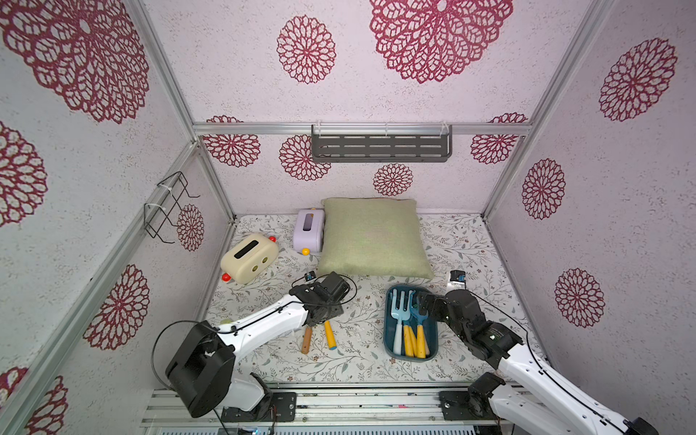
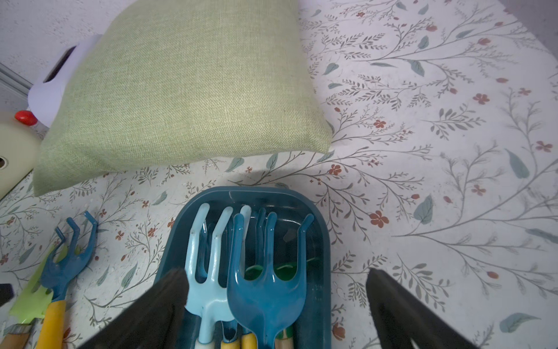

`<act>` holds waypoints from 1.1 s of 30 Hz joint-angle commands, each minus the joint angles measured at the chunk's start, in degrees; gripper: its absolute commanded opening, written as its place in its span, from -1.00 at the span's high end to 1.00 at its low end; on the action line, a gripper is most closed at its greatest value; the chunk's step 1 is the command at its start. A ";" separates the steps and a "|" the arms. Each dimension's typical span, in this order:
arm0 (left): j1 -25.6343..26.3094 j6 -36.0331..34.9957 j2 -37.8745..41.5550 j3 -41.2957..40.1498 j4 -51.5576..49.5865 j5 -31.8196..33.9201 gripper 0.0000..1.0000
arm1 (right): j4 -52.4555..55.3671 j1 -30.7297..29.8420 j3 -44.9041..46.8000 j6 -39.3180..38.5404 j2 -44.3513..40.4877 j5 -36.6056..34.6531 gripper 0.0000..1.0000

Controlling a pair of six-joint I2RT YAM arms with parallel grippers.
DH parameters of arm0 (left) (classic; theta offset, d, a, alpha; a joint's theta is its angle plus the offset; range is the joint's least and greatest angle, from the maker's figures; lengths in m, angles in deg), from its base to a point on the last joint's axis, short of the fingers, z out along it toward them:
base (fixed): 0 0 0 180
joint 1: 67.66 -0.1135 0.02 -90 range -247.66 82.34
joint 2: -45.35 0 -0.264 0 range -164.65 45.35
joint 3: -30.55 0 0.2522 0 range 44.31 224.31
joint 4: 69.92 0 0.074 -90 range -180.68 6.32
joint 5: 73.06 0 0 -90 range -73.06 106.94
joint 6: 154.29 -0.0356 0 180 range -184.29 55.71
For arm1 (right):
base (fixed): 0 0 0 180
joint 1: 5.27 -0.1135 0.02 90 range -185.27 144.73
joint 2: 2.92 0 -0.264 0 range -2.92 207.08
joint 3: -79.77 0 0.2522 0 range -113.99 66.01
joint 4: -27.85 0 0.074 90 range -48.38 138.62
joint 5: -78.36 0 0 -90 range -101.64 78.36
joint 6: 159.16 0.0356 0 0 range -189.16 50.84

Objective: Put the rake into the storage box
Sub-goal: Pick up the rake at the center of the board.

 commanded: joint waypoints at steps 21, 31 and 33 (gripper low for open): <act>2.39 -0.13 -17.77 3.51 0.88 -1.64 0.07 | -2.14 3.28 -0.50 -0.92 1.12 3.44 -0.98; 3.17 -1.85 -18.54 5.95 -1.36 -0.19 0.66 | -1.79 3.91 -0.42 -1.02 0.01 3.53 -0.98; 3.93 -2.52 -17.70 7.18 -1.98 0.63 0.80 | -1.55 4.09 -0.40 -0.88 -0.19 3.45 -0.98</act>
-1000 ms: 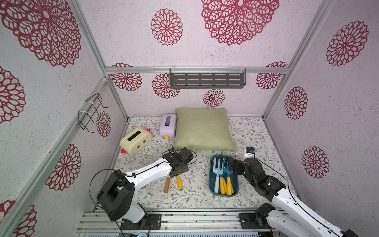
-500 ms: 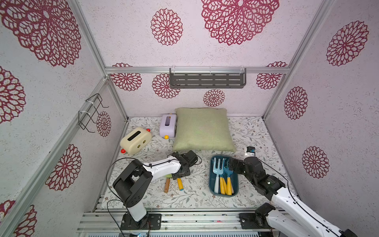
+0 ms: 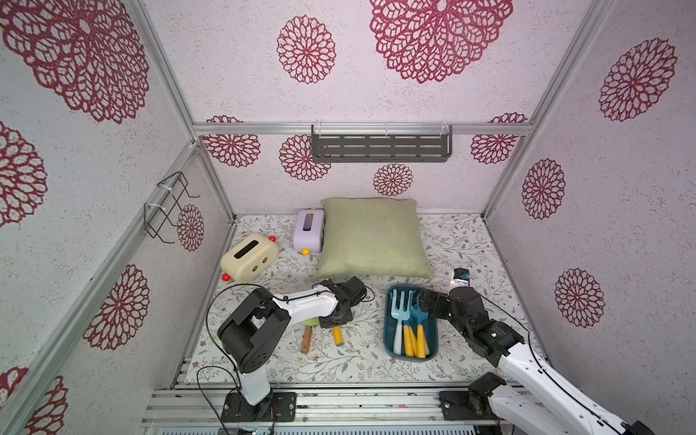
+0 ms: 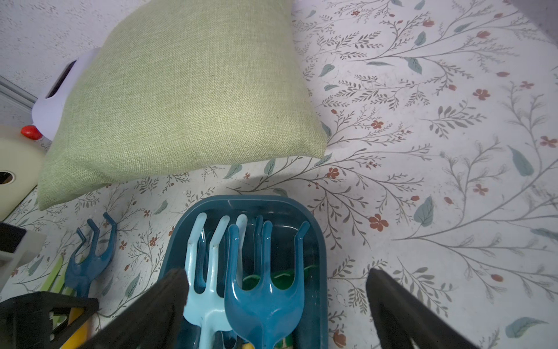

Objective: Put the rake into the storage box
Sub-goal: Pick up the rake at the center of the board.

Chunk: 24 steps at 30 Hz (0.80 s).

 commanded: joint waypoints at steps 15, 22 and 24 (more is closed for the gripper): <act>10.64 -7.30 7.35 12.05 -3.25 3.80 0.89 | 2.31 1.70 -0.26 1.79 -1.97 -0.18 -0.98; 14.45 -9.25 9.25 14.39 0.76 0.90 0.87 | 3.45 2.44 -0.02 2.93 -3.26 -0.36 -0.98; 15.19 -9.30 9.09 14.55 2.45 -0.76 0.87 | 3.40 2.70 0.24 3.39 -3.46 -0.11 -0.98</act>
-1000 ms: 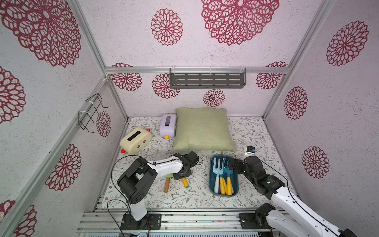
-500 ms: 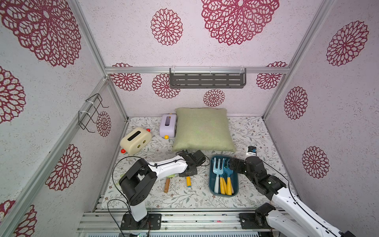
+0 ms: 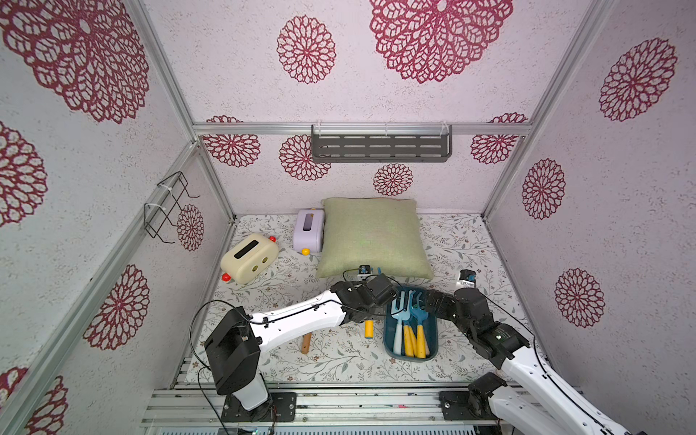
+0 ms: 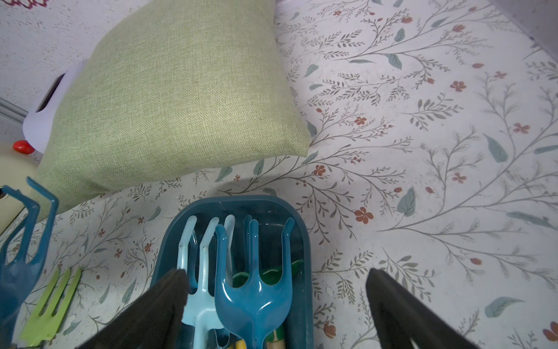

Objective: Put the rake into the storage box
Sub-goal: Pick up the rake at the center of the board, then place the rake in the storage box.

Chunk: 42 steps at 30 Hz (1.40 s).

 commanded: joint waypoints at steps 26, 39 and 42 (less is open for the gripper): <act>7.53 -0.79 -8.36 1.50 15.56 -10.15 0.89 | 0.26 4.56 3.33 2.80 -4.17 5.77 -0.98; 7.18 -0.86 -12.85 2.86 14.97 -8.85 0.93 | -0.32 5.48 3.69 2.60 -3.76 6.89 -0.98; 6.90 -1.32 -13.31 3.73 14.28 -8.01 0.93 | -0.33 5.67 3.69 2.49 -3.76 7.11 -0.98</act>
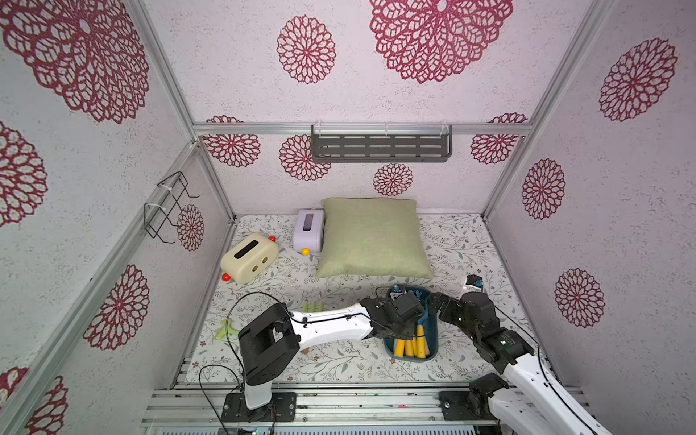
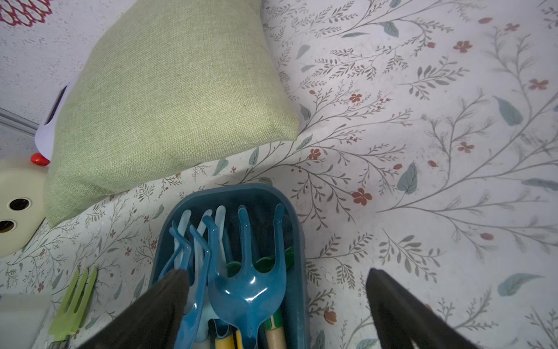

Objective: Put the rake into the storage box
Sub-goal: Place the rake in the storage box.

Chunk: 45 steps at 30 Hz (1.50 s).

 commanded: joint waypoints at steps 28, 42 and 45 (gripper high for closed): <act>-1.75 -1.22 1.86 0.92 -2.04 7.06 -0.05 | -2.59 1.96 0.88 0.32 1.80 4.86 -0.98; -5.94 0.08 16.31 -11.07 -8.46 15.31 -0.96 | -7.49 2.06 2.01 -4.03 -0.23 18.96 -0.98; -7.03 1.20 20.18 -14.84 -9.40 16.38 -0.95 | -9.39 1.94 1.87 -3.45 -0.20 23.46 -0.98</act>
